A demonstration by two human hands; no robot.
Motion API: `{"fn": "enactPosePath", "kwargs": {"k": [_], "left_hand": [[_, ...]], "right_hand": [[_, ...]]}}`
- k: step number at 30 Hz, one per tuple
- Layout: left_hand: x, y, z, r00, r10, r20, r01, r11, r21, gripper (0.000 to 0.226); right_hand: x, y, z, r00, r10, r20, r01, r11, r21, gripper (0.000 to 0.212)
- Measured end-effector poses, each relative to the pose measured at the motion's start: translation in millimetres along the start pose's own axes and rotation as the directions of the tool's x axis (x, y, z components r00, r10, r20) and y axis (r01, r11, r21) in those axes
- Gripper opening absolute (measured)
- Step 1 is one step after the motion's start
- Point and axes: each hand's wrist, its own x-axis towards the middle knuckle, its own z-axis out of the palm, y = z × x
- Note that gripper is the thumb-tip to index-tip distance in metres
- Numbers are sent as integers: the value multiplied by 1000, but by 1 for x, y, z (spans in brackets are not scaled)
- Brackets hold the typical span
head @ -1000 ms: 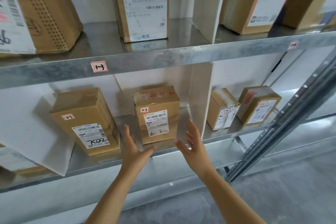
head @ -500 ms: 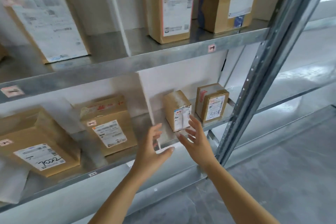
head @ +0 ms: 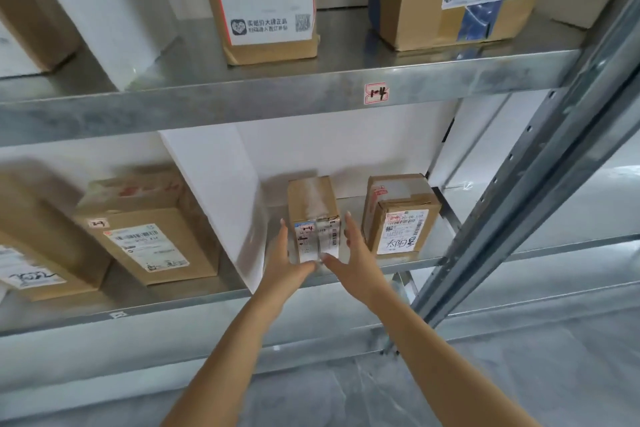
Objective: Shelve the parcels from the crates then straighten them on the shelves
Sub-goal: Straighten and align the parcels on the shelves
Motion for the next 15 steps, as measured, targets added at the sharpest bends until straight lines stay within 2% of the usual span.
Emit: {"fn": "enactPosePath", "kwargs": {"k": [2,4,9,10,12,14,15], "left_hand": [[5,-2,6,999,38,27,-37,999,-14,86],[9,-4,9,998,50,23,-49,999,-19,81],[16,-5,6,998,57,29,-55,997,-48,93],[15,-4,6,998,61,11,-60,997,-57,98],[8,-3,8,986,100,-131,-101,995,-5,104],[-4,-3,13,936,232,-265,-219,973,77,95],[-11,-1,17,908,315,-276,-298,949,103,87]], "right_hand": [[5,3,7,1000,-4,-6,4,1000,20,88],[7,6,12,1000,-23,-19,23,1000,16,87],[10,6,5,999,-36,-24,38,995,94,86],[8,7,2,999,-31,-32,34,993,112,87],[-1,12,-6,998,-21,-54,29,991,132,87],[-14,17,-19,996,-36,-85,48,989,138,82],[-21,19,-27,993,-46,-111,62,988,143,78]]}}
